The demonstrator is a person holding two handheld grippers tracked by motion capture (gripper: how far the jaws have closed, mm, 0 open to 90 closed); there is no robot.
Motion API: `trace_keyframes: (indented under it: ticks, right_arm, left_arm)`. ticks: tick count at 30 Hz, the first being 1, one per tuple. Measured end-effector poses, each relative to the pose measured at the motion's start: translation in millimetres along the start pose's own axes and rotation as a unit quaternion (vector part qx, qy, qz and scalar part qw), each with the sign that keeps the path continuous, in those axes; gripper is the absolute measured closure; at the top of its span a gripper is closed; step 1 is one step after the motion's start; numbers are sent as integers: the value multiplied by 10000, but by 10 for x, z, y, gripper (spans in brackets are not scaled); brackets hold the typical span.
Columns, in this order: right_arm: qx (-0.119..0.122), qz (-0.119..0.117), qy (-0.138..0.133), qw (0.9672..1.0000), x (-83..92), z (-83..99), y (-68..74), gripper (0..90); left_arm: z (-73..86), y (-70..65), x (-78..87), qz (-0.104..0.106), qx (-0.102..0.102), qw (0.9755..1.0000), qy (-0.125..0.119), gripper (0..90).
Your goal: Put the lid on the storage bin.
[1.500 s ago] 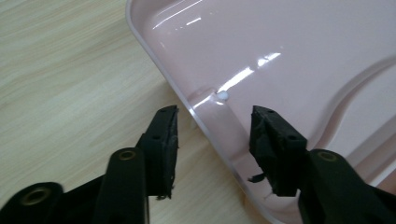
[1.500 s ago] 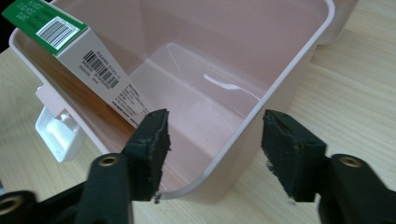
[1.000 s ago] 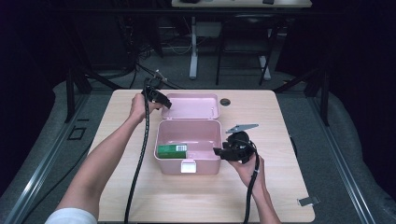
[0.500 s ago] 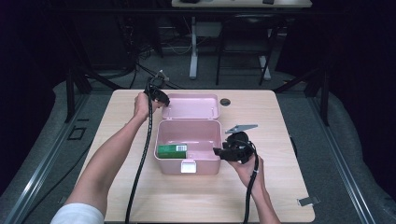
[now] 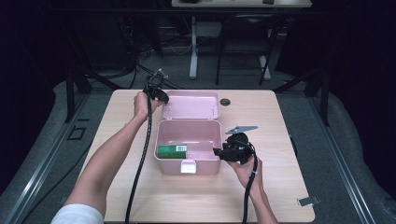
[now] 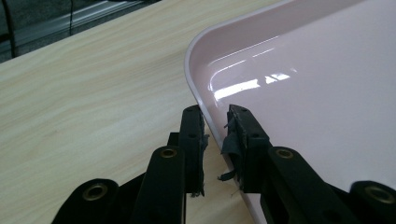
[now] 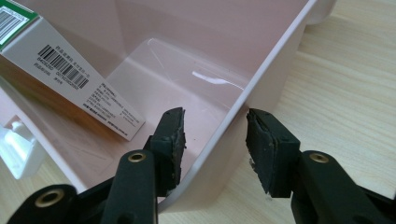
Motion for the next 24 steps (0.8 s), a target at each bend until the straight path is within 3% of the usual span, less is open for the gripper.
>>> trace_keyframes:
  ticks: [9,18,24]
  right_arm:
    - [-40,129,-74,9999,1,3,9,589]
    - [-61,197,-144,9997,-7,1,9,598]
    - [-73,219,-139,9996,-3,3,11,602]
  left_arm:
    - [-76,7,158,132,-48,9990,-416,764]
    - [-156,-7,395,247,-103,9957,-888,770]
    - [-191,-27,538,282,-261,9943,-991,772]
Point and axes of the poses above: each handheld gripper's, and its own axes: x roughly backward along the jaws, z roughly out of its underside, y roughly to its left, the point moved 5 cm from there along -x, roughly forward along the jaws, and after that the axes turned 12 degrees about -y, right-handed, at the moved point
